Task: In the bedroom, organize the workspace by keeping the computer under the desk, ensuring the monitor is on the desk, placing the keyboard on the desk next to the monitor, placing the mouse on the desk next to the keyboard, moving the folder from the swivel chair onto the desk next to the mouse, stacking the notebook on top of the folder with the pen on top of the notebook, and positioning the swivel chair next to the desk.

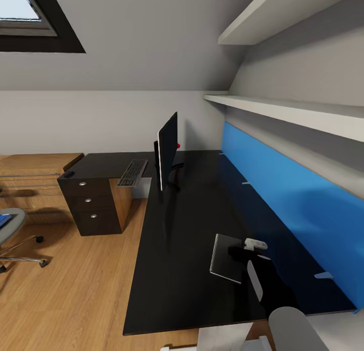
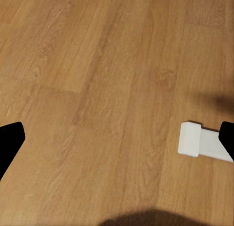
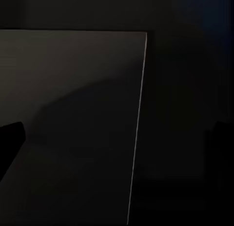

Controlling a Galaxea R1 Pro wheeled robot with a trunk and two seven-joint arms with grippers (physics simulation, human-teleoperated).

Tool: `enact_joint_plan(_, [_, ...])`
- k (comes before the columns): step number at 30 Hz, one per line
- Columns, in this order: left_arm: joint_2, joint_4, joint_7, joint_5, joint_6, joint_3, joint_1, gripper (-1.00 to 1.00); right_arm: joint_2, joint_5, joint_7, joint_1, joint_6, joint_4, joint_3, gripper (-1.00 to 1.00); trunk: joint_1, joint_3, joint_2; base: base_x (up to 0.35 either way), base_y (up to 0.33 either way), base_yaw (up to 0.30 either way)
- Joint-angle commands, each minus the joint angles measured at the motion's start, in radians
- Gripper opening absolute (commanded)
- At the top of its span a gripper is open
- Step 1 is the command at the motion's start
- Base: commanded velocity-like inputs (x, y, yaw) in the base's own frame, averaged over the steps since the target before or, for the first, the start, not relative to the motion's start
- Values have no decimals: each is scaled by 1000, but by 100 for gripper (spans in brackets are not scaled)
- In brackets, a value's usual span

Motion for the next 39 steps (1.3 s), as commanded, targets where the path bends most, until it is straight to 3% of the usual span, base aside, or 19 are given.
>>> enact_joint_plan(1, [-1, 0, 0, -3, -3, 6, -1, 100, 1, 2, -4, 0, 14, 2, -8, 100, 0, -1, 0, 0, 0, 0])
enact_joint_plan(13, [-1, 0, 0, -3, -3, 6, -1, 100, 3, 1, -1, 0, 27, 2, -24, 100, 0, -1, 0, 0, 0, 0])
enact_joint_plan(39, [-1, -2, 0, -4, -3, 5, 0, 100, 5, 5, -1, 0, 25, 6, -19, 100, 0, -1, 0, 0, 0, 0])
